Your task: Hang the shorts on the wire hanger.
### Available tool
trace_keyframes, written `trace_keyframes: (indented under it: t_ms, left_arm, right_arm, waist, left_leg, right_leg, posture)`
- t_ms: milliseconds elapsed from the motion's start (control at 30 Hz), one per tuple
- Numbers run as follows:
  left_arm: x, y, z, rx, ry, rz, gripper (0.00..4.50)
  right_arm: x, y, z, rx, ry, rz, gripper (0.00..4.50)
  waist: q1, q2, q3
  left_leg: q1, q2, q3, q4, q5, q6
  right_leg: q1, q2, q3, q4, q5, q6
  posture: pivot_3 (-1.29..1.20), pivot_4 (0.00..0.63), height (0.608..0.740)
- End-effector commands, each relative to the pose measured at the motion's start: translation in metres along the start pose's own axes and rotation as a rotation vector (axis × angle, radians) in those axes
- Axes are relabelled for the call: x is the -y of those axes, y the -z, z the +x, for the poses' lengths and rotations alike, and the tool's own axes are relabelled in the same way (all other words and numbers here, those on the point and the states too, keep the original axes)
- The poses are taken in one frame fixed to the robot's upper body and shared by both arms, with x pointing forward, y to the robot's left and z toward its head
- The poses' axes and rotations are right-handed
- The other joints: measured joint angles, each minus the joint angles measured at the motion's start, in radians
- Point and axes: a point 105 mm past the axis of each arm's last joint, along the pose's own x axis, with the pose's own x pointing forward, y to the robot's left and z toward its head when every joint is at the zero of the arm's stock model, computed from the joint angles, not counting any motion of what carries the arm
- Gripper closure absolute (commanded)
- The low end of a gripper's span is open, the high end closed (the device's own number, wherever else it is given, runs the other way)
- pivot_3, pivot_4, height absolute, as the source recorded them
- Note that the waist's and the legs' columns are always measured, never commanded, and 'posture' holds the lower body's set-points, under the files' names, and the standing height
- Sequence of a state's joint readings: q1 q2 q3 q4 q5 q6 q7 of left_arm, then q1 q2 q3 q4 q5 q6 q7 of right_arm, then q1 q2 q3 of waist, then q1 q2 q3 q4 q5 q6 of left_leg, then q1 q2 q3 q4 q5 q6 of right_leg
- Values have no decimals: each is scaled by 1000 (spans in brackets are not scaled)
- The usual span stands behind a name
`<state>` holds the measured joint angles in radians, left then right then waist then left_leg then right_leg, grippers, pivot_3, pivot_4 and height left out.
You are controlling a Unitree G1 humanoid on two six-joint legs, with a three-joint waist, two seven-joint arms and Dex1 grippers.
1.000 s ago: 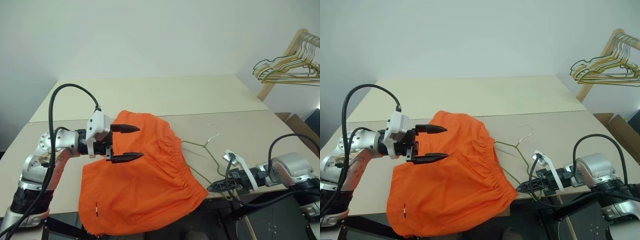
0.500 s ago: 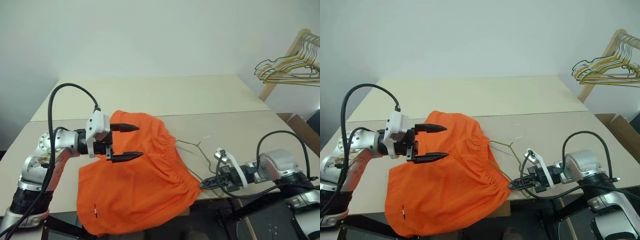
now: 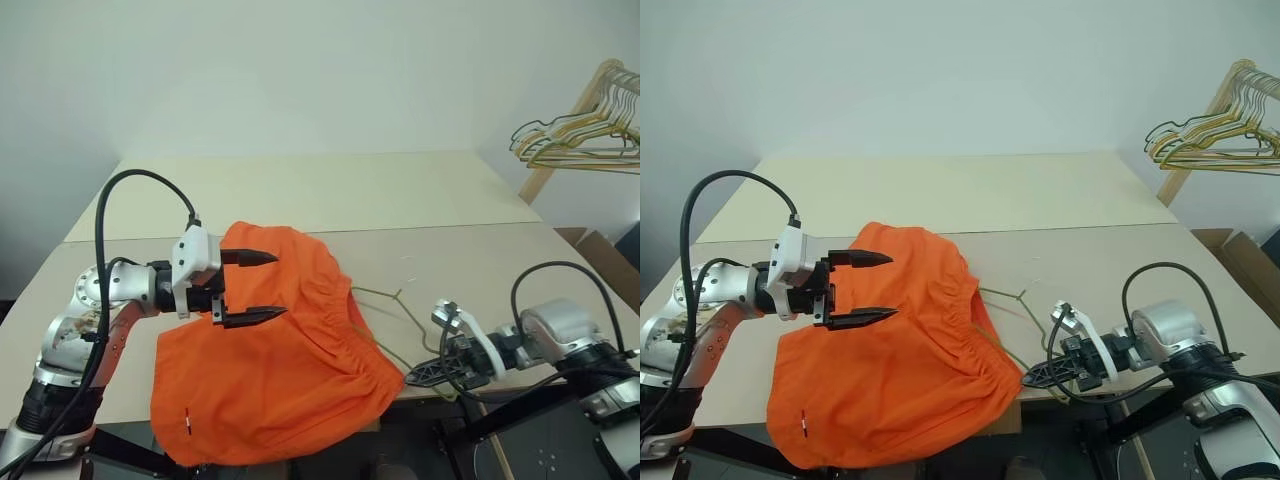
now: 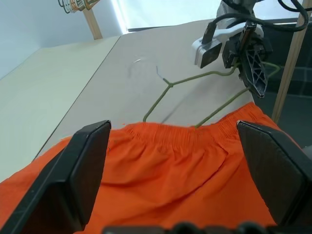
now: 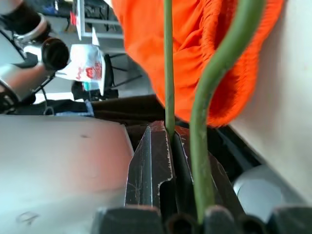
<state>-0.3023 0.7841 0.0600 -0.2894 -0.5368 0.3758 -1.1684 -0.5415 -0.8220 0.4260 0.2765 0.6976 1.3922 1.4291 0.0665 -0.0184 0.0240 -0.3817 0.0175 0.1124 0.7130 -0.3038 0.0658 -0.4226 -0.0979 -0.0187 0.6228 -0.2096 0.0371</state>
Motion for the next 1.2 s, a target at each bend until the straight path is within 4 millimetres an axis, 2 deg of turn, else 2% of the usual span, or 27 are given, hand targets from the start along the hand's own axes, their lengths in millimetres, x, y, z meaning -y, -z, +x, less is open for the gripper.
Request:
trace_keyframes:
  t_ms: [33,267,367,433,600,733,900,1200]
  left_arm:
    - [-2,-10,-3,8,-15,51,20]
    - [-2,-10,-3,6,-15,51,20]
    - [-2,-9,-2,6,-13,49,20]
    - [-2,-9,-2,6,-11,48,20]
    - [-3,-8,0,11,-7,51,20]
    - [-3,-8,-1,8,-6,52,20]
    - [-3,-8,-1,4,-1,56,20]
    - [-3,-8,-3,-5,-1,63,20]
  right_arm:
    - [-1,-11,0,24,5,-31,4500]
    - [8,-28,10,95,24,-20,4500]
    - [-1,-45,6,180,3,-65,4500]
    - [-2,-49,5,201,9,-87,4500]
    - [2,-60,21,259,62,-209,4500]
    - [3,-58,31,236,85,-248,4500]
    - [1,-62,41,207,33,-166,4500]
    - [-1,-59,42,67,48,-173,4500]
  waist:
    - [2,0,0]
    - [1,-2,-2]
    - [-2,-3,-2]
    - [-1,-3,-2]
    - [-1,-3,-2]
    - [-7,-3,-3]
    - [-21,-4,-3]
    - [-25,-4,-3]
  left_leg:
    - [0,0,0,0,0,0]
    - [0,0,0,0,1,-3]
    - [0,0,0,0,1,-2]
    - [0,0,0,0,1,-2]
    - [0,0,0,0,3,-5]
    - [0,1,0,-1,2,-5]
    - [1,1,0,-1,2,-5]
    - [1,1,0,-2,4,-8]
  right_leg:
    - [0,0,0,0,0,0]
    - [0,0,-1,0,0,0]
    - [1,0,-1,0,0,0]
    - [0,0,-1,1,0,0]
    - [-1,0,-1,1,0,0]
    - [0,1,-1,1,0,0]
    - [1,1,0,1,0,0]
    - [0,1,0,1,0,0]
  posture:
    - [144,0,740]
    - [142,0,740]
    - [137,0,740]
    - [133,0,740]
    - [131,0,740]
    - [131,0,740]
    - [137,0,740]
    - [147,0,740]
